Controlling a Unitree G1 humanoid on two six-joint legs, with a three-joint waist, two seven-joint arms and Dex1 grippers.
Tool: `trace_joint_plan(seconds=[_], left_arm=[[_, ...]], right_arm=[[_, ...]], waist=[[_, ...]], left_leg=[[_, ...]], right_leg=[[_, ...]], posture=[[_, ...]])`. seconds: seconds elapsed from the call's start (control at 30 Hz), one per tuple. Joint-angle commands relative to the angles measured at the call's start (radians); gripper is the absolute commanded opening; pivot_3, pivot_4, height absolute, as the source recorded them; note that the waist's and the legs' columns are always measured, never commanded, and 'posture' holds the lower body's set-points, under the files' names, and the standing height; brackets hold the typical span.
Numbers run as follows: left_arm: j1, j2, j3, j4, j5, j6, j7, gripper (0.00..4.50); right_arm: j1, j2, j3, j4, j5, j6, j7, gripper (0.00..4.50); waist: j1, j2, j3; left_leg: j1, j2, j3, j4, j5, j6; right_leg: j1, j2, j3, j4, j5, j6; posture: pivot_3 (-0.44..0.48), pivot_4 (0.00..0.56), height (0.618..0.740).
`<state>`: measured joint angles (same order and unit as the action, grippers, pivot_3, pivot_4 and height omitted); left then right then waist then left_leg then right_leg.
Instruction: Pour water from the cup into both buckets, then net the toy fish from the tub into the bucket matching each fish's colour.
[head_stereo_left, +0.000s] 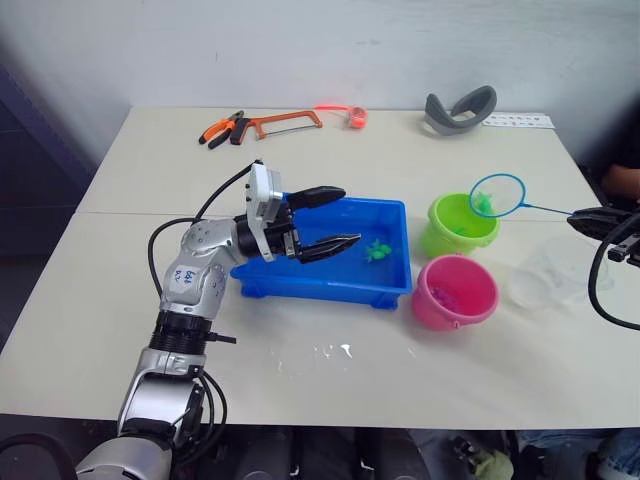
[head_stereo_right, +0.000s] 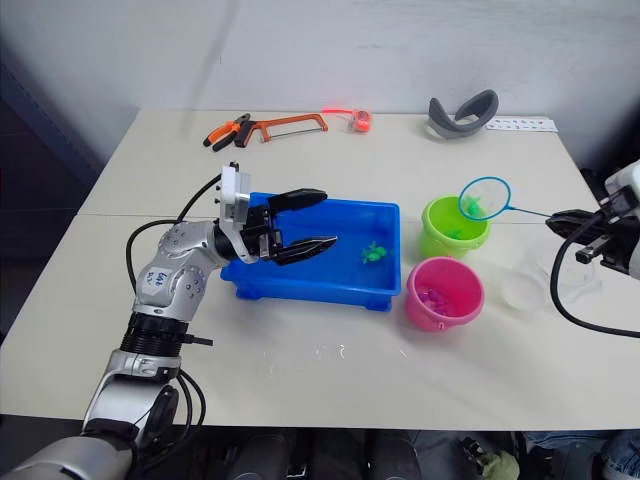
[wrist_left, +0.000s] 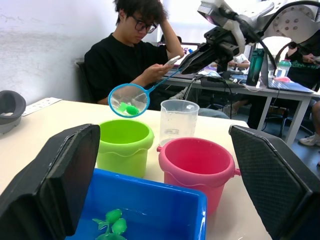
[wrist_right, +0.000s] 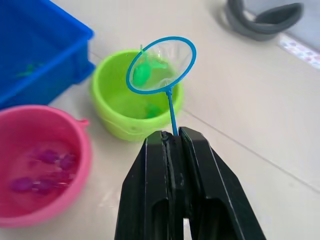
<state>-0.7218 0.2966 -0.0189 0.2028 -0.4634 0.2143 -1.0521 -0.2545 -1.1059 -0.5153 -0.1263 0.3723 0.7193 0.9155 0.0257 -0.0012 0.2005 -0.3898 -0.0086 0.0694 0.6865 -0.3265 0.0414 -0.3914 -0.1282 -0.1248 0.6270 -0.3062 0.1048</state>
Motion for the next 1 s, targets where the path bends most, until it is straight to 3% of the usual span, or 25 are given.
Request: trace_joint_plan(seconds=[0.03,0.6,0.83,1.0], left_arm=[[-0.021,-0.004,-0.006,-0.002,0.011,-0.028,-0.011,4.49],[-0.013,0.002,-0.01,0.014,0.033,-0.051,-0.04,4.49],[-0.034,0.019,-0.003,0.058,0.046,-0.079,-0.063,4.49],[-0.038,0.026,-0.002,0.072,0.049,-0.09,-0.067,4.49]], right_arm=[[0.034,0.005,0.024,0.01,-0.105,-0.187,-0.057,0.0],[0.15,0.023,0.088,0.049,-0.339,-0.725,-0.139,0.0],[0.177,-0.05,0.131,0.14,-0.647,-1.123,-0.326,0.0],[0.198,-0.065,0.149,0.167,-0.808,-1.269,-0.46,0.0]], waist=[[0.0,0.0,0.0],[0.001,0.0,0.0],[-0.001,0.0,0.0],[-0.001,0.0,0.0]], left_leg=[[0.0,0.0,0.0,0.0,0.0,0.0],[0.0,0.0,0.0,0.0,0.001,0.0],[0.0,0.0,0.0,0.0,0.001,0.0],[0.0,0.0,0.0,0.0,0.001,0.0]], right_leg=[[0.0,0.0,0.0,0.0,0.0,0.0],[0.001,0.0,-0.001,-0.001,0.0,0.0],[0.001,0.0,0.0,-0.001,0.0,0.0],[0.001,0.0,-0.001,0.0,0.0,0.0]], posture=[[0.0,0.15,0.74],[0.0,0.15,0.74],[0.0,0.15,0.74],[0.0,0.15,0.74]])
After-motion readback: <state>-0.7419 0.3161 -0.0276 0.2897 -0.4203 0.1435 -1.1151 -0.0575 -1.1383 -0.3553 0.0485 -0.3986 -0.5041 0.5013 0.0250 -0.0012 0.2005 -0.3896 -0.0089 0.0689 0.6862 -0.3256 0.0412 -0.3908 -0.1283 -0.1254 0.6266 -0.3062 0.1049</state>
